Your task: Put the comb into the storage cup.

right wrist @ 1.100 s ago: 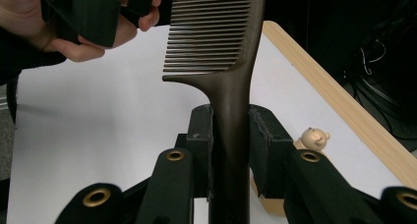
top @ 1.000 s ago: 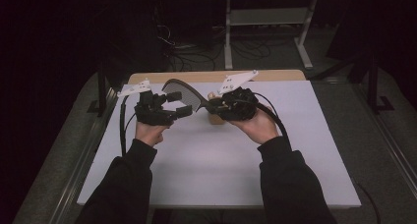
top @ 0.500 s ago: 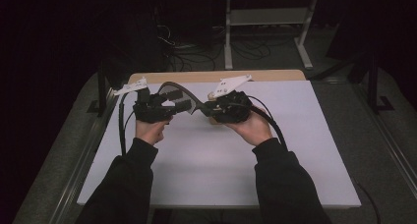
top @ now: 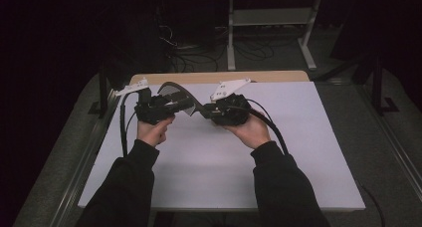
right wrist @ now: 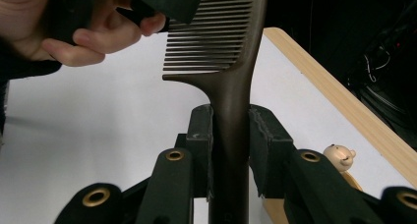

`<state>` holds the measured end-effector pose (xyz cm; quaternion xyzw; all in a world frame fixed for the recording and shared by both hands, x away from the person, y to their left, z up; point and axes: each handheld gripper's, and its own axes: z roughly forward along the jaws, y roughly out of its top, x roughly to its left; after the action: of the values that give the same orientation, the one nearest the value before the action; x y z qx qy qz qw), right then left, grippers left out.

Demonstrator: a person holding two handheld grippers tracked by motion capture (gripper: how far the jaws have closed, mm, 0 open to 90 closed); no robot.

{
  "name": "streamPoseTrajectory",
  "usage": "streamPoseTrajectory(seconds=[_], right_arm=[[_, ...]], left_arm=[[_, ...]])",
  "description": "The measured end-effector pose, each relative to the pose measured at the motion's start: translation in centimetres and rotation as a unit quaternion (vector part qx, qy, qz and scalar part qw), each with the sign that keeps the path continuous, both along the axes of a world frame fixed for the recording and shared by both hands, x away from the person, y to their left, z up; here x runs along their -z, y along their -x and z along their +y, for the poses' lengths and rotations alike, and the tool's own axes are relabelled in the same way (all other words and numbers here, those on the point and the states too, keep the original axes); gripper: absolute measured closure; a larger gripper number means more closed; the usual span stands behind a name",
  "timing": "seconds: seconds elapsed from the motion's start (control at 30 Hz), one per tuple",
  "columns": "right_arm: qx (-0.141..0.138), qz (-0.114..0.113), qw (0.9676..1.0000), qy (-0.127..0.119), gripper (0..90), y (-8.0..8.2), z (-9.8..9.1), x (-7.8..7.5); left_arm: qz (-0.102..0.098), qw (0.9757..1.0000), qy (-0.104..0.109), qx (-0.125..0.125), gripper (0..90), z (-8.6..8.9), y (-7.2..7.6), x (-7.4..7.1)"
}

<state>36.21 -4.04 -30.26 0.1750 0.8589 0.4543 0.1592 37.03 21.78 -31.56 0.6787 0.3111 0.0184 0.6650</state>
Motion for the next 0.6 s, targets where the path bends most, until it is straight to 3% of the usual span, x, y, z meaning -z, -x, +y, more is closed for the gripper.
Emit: streamPoseTrajectory(seconds=[0.37, 0.6], right_arm=[[0.0, 0.0, 1.0, 0.002, 71.1, -0.07, 0.26, 0.59], [0.0, 0.005, 1.0, 0.005, 70.8, -0.1, 0.34, 1.06]], left_arm=[[0.02, 0.9993, -0.025, -0.02, 67.2, -0.37, -0.28, 0.53], [0.023, 0.9992, -0.026, -0.02, 77.7, -0.48, -0.33, 0.77]])
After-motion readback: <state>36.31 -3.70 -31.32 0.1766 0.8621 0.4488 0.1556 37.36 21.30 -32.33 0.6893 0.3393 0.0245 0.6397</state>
